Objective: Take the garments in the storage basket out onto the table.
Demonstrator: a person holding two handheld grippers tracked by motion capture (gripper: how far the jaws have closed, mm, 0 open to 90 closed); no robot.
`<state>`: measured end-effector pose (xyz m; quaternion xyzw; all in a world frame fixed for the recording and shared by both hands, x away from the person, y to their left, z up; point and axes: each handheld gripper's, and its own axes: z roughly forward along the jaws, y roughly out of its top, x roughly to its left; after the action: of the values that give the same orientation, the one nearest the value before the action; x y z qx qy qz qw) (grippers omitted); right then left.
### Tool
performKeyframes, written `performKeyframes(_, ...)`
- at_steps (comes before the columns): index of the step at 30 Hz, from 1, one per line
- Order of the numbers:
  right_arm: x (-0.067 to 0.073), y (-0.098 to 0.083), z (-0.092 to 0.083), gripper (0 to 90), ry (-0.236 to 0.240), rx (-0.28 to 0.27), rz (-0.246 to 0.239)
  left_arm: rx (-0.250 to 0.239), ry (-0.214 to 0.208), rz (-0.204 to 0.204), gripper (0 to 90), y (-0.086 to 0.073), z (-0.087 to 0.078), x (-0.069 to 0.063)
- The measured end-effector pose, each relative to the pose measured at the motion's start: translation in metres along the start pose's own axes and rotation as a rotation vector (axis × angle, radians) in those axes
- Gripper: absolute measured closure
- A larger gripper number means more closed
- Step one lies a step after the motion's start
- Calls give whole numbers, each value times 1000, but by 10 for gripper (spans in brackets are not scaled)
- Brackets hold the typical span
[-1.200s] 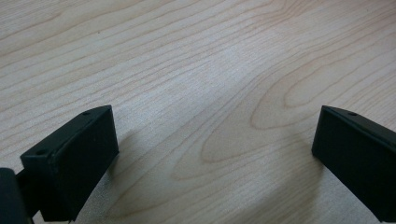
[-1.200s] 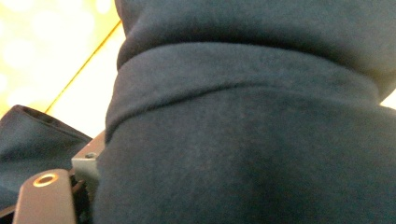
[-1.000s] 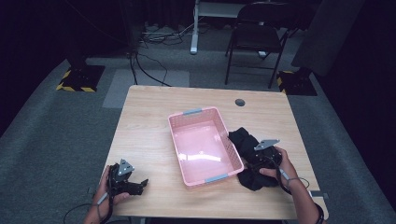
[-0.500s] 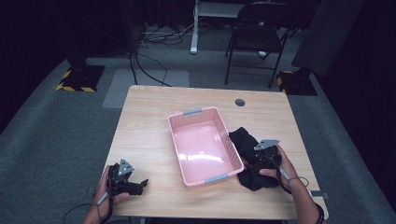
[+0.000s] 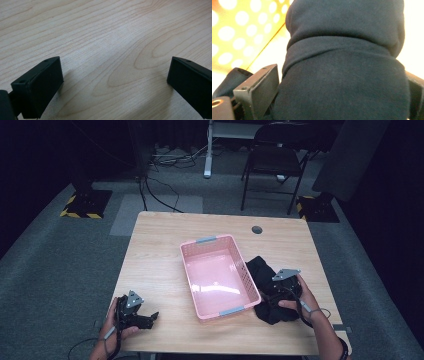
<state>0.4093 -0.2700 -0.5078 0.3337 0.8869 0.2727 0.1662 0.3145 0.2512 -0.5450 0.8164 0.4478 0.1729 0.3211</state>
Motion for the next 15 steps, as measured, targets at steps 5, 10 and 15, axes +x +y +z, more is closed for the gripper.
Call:
performKeyframes(5, 0, 4, -6, 37, -10, -13, -4, 0, 0, 0, 0, 0, 0, 0)
performKeyframes(10, 1, 7, -12, 36, -14, -20, -16, 0, 0, 0, 0, 0, 0, 0)
performKeyframes(15, 2, 9, -17, 35, -21, -27, -27, 0, 0, 0, 0, 0, 0, 0)
